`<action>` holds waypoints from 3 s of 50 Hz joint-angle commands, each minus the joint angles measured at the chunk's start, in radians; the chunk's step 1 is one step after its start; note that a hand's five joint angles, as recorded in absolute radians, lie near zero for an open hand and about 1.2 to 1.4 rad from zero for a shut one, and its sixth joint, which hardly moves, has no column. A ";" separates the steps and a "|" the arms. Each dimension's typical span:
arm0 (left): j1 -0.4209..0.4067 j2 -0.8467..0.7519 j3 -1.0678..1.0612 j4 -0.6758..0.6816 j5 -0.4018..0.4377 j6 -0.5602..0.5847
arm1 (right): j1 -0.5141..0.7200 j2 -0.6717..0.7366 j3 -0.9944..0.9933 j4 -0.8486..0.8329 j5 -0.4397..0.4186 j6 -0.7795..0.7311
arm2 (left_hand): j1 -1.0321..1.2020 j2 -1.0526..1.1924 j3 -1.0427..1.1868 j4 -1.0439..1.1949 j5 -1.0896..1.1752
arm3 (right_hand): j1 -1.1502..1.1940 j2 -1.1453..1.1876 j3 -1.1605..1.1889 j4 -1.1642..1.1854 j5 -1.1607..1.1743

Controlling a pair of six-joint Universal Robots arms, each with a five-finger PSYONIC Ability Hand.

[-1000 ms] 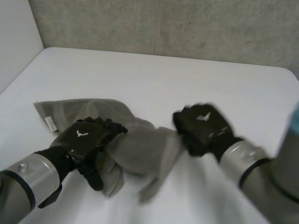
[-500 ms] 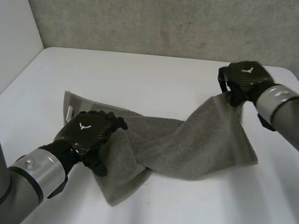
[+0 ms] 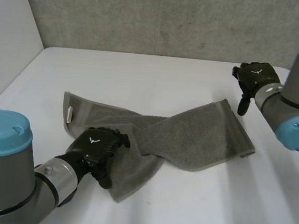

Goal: Fold the towel.

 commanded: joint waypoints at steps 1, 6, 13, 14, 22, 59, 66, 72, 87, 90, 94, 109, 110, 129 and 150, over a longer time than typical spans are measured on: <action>-0.043 -0.025 0.000 0.008 -0.064 0.000 | -0.005 -0.280 0.385 -0.086 -0.113 -0.052 | 0.091 0.091 0.091 0.092 0.089 | -0.021 -0.032 -0.028 -0.048 -0.024; -0.074 -0.045 -0.002 0.008 -0.081 -0.002 | -0.013 -0.368 0.565 -0.135 -0.165 -0.128 | 0.183 0.182 0.182 0.183 0.180 | 0.142 0.130 0.134 0.114 0.139; -0.110 -0.074 0.000 0.022 -0.087 -0.003 | -0.066 -0.380 0.753 -0.265 -0.226 -0.282 | 0.285 0.285 0.285 0.286 0.282 | 0.136 0.124 0.128 0.108 0.133; -0.110 -0.074 0.000 0.022 -0.087 -0.003 | -0.066 -0.380 0.754 -0.265 -0.226 -0.283 | 0.285 0.285 0.285 0.286 0.283 | 0.136 0.124 0.128 0.108 0.133; -0.150 -0.128 0.013 0.109 -0.185 0.004 | -0.117 -0.274 0.824 -0.457 -0.262 -0.359 | 0.285 0.285 0.285 0.286 0.283 | 0.133 0.121 0.125 0.105 0.130; -0.176 -0.182 0.063 0.111 -0.280 0.006 | -0.165 -0.072 0.718 -0.650 -0.254 -0.362 | 0.045 0.044 0.044 0.045 0.042 | 0.383 0.371 0.375 0.355 0.380; -0.179 -0.171 0.061 0.109 -0.277 0.001 | -0.168 -0.064 0.722 -0.647 -0.255 -0.356 | 0.045 0.044 0.044 0.045 0.042 | 0.409 0.397 0.401 0.381 0.406; -0.205 -0.176 0.056 0.106 -0.277 -0.003 | -0.168 -0.058 0.722 -0.649 -0.269 -0.356 | 0.048 0.047 0.047 0.048 0.045 | 0.734 0.722 0.726 0.706 0.731; -0.235 -0.200 0.063 0.115 -0.279 0.007 | -0.168 -0.271 0.732 -0.603 -0.268 -0.280 | 0.059 0.059 0.059 0.060 0.056 | 1.165 1.153 1.157 1.138 1.162; -0.235 -0.208 0.067 0.117 -0.280 0.006 | -0.169 -0.316 0.728 -0.572 -0.268 -0.256 | 0.059 0.059 0.059 0.060 0.056 | 1.165 1.153 1.157 1.138 1.162; -0.236 -0.229 0.087 0.118 -0.282 0.006 | -0.188 -0.412 0.703 -0.467 -0.269 -0.188 | 0.059 0.059 0.059 0.060 0.056 | 1.165 1.153 1.157 1.138 1.162; -0.236 -0.265 0.122 0.126 -0.303 0.006 | -0.211 -0.609 0.600 -0.224 -0.266 -0.103 | 0.062 0.062 0.062 0.063 0.059 | 1.165 1.153 1.157 1.138 1.162; -0.236 -0.266 0.124 0.126 -0.312 0.006 | -0.211 -0.616 0.596 -0.206 -0.266 -0.095 | 0.074 0.073 0.073 0.074 0.071 | 1.165 1.153 1.157 1.138 1.162; -0.207 -0.209 0.099 0.221 -0.397 0.009 | -0.214 -0.664 0.596 -0.173 -0.265 -0.088 | 0.990 0.989 0.989 0.990 0.987 | 1.165 1.153 1.157 1.138 1.162; 0.031 0.361 0.168 0.100 -0.225 0.212 | -0.243 -0.777 0.308 0.155 -0.289 -0.109 | 0.990 0.989 0.989 0.990 0.987 | 1.165 1.153 1.157 1.138 1.162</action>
